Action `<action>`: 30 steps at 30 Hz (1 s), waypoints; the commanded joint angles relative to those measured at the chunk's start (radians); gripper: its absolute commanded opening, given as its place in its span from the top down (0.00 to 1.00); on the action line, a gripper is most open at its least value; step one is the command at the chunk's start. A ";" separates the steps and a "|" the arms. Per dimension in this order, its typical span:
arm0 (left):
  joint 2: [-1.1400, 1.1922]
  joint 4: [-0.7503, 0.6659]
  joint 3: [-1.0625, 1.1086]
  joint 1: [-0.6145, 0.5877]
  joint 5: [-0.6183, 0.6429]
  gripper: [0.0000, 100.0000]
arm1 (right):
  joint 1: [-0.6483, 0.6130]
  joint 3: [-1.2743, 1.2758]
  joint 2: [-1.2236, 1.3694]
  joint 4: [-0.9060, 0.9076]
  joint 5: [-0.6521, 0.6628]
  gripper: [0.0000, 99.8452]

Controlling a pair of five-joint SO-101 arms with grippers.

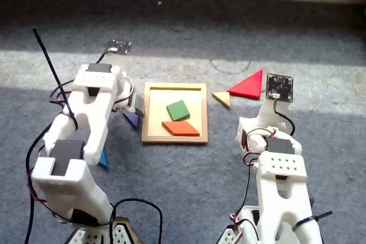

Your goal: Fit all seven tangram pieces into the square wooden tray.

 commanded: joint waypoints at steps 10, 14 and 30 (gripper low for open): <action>0.002 -0.018 -0.044 -0.001 0.023 0.72 | 0.008 -0.005 -0.027 -0.019 0.011 0.85; 0.004 -0.018 -0.044 0.002 0.023 0.72 | 0.008 -0.005 -0.027 -0.019 0.011 0.85; 0.203 0.138 -0.268 0.042 0.023 0.80 | 0.012 -0.004 -0.027 -0.019 0.011 0.85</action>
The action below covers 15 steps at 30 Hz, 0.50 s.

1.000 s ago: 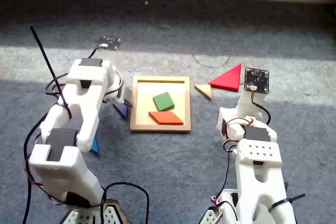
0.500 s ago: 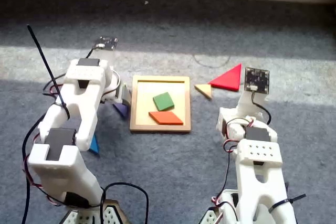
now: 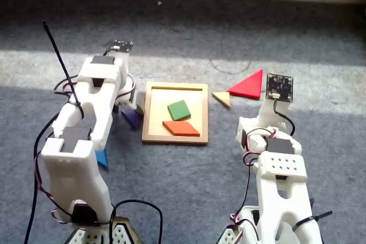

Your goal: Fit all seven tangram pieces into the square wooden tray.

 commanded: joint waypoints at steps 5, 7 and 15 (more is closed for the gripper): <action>-0.001 0.083 -0.050 0.058 0.006 0.83 | 0.013 -0.004 -0.027 -0.019 0.011 0.85; -0.001 0.089 -0.050 0.059 0.011 0.83 | 0.013 -0.004 -0.027 -0.019 0.011 0.85; -0.008 0.106 -0.059 0.038 0.011 0.83 | 0.013 -0.005 -0.027 -0.019 0.011 0.85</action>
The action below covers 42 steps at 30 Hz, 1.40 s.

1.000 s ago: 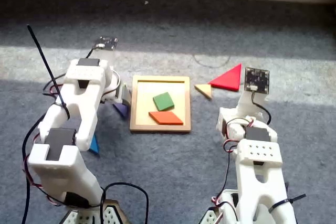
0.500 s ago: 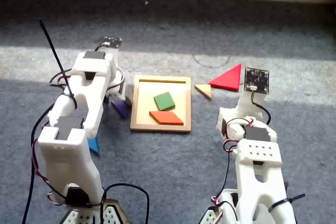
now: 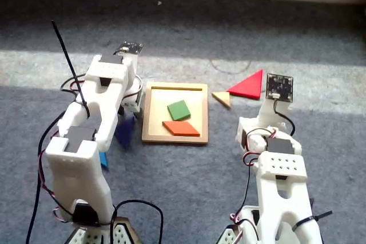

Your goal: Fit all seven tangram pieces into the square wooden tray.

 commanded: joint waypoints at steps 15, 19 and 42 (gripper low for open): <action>-0.447 -0.068 0.430 -0.038 0.008 0.71 | 0.013 -0.005 -0.027 -0.019 0.011 0.85; -0.461 -0.110 0.490 -0.070 0.008 0.71 | 0.013 -0.005 -0.027 -0.019 0.011 0.85; -0.323 -0.140 0.424 -0.061 0.008 0.73 | 0.013 -0.005 -0.027 -0.019 0.011 0.85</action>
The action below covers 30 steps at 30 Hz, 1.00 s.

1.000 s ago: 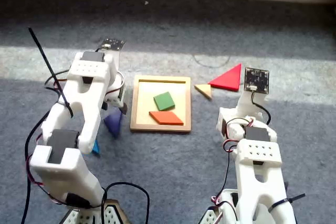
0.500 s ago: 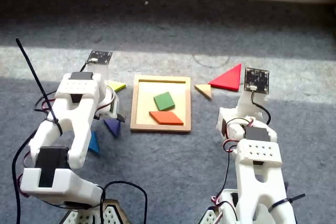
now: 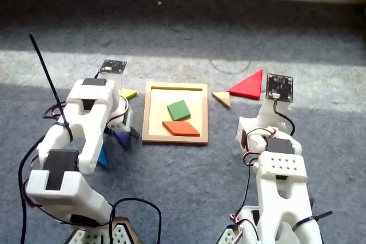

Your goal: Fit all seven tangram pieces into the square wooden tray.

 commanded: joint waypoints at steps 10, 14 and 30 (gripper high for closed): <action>-0.005 0.017 -0.044 0.070 0.005 0.85 | 0.013 -0.005 -0.027 -0.019 0.011 0.85; -0.005 0.017 -0.044 0.070 0.005 0.86 | 0.013 -0.005 -0.027 -0.019 0.011 0.85; -0.309 0.028 0.007 0.154 0.008 0.85 | 0.013 -0.004 -0.027 -0.019 0.011 0.85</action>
